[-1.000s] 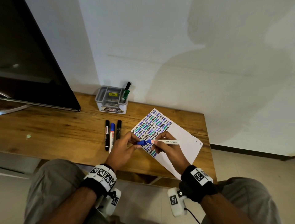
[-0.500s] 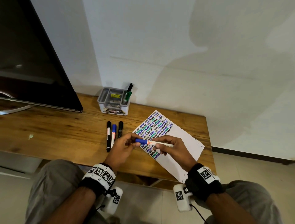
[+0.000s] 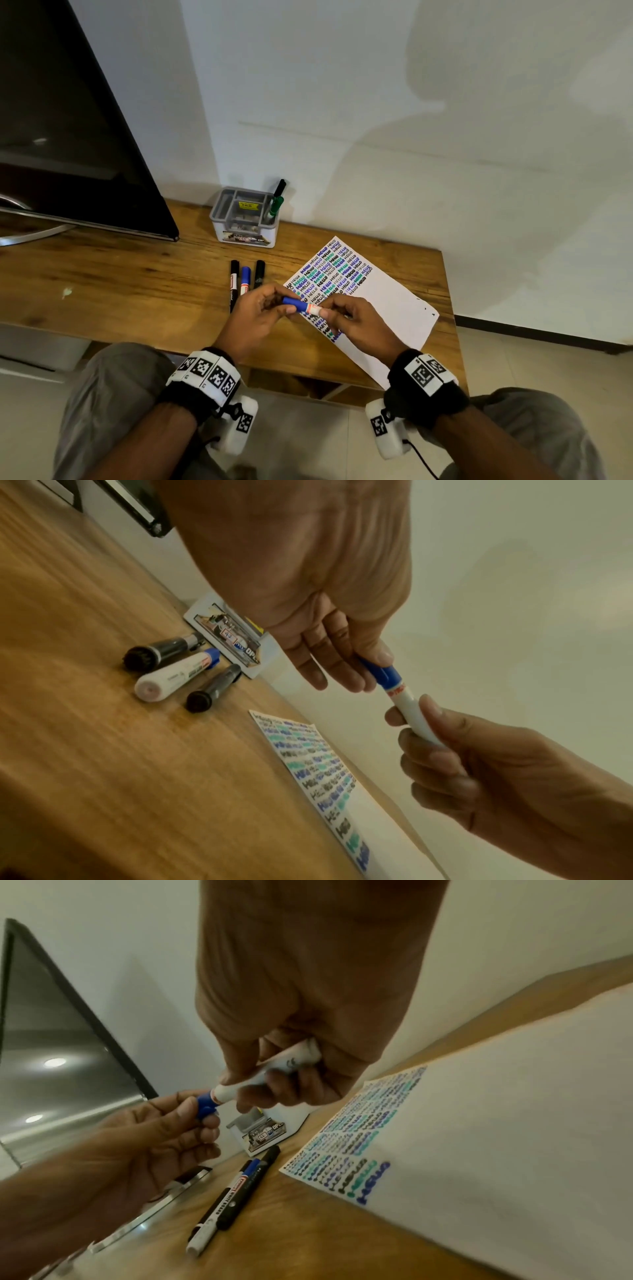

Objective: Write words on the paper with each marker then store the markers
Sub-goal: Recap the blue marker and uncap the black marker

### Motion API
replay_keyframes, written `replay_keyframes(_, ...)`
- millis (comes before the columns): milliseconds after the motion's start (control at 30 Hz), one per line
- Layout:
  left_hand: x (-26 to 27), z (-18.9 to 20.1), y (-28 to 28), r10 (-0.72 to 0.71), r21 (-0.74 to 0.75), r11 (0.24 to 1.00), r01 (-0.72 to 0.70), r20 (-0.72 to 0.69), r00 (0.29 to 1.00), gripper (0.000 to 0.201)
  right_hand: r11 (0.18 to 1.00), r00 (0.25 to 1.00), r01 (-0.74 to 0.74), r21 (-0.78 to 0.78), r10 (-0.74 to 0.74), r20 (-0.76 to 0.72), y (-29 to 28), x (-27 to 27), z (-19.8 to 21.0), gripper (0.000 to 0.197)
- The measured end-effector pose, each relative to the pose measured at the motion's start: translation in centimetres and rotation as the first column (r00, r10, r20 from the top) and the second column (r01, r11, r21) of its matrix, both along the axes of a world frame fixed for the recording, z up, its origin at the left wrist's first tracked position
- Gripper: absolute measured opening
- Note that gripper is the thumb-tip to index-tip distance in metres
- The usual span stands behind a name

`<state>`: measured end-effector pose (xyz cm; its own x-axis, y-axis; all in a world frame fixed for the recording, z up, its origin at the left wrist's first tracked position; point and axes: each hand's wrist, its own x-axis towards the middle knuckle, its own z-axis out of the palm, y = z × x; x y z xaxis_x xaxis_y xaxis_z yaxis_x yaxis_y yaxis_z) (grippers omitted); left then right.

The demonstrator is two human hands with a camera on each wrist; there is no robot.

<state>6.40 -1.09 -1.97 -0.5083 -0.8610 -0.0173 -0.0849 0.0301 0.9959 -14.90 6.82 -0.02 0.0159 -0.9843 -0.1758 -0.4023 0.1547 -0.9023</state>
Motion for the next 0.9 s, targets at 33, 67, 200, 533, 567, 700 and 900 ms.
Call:
replay_keyframes(33,0.1,0.2,-0.2,0.006,0.001,1.000,-0.006,-0.013,1.000,0.023,0.999,0.999,-0.032,0.011,0.032,-0.008,-0.4,0.0,0.3,0.009)
replay_keyframes(67,0.1,0.3,-0.2,0.016,0.008,1.000,-0.015,-0.027,1.000,0.024,0.998,0.997,-0.063,0.010,0.064,-0.036,-0.8,-0.1,0.6,0.010)
replay_keyframes(200,0.1,1.4,-0.2,0.094,-0.011,0.996,-0.094,0.013,0.996,0.028,0.984,0.937,-0.178,-0.020,0.163,-0.310,-3.8,-0.6,1.9,0.022)
replay_keyframes(533,3.0,0.0,-2.1,0.246,-0.388,0.921,-0.039,0.501,0.830,0.014,0.977,0.989,0.122,-0.172,-0.134,-0.059,-12.3,-0.2,6.5,0.008)
replay_keyframes(567,3.1,0.0,-2.2,0.256,-0.410,0.912,-0.030,0.510,0.821,0.014,0.972,0.988,0.147,-0.184,-0.154,-0.026,-13.2,0.1,6.8,0.010)
replay_keyframes(700,3.4,-0.2,-2.4,0.305,-0.428,0.902,-0.059,0.534,0.789,0.012,0.960,0.982,0.184,-0.213,-0.188,0.000,-16.2,1.7,7.1,0.015)
replay_keyframes(900,3.6,-0.9,-2.7,0.364,-0.418,0.902,-0.108,0.601,0.711,0.012,0.976,0.980,0.146,-0.163,-0.165,-0.111,-18.6,3.1,5.1,0.007)
